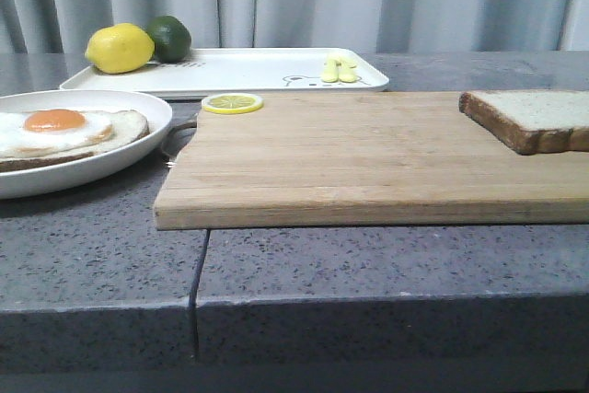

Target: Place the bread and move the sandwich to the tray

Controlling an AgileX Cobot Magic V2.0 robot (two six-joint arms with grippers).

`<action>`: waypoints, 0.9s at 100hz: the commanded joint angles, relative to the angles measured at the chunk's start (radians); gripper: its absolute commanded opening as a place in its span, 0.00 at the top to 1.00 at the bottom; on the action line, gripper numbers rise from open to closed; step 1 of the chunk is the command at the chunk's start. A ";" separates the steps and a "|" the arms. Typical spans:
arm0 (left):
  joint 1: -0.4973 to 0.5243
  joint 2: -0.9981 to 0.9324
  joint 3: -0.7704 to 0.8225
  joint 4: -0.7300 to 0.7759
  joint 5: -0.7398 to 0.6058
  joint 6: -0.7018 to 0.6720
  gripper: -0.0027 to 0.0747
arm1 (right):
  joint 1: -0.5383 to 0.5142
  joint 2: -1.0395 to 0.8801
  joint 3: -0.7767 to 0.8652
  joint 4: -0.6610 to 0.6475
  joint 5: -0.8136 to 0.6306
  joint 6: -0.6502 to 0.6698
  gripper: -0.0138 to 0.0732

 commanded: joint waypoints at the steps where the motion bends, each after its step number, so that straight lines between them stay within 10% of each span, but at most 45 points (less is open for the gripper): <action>1: 0.003 -0.034 0.016 -0.003 -0.074 -0.005 0.99 | -0.006 -0.017 0.001 -0.001 -0.083 -0.007 0.92; 90: 0.003 -0.034 0.016 -0.003 -0.099 -0.005 0.99 | -0.006 -0.017 0.001 -0.001 -0.089 -0.007 0.92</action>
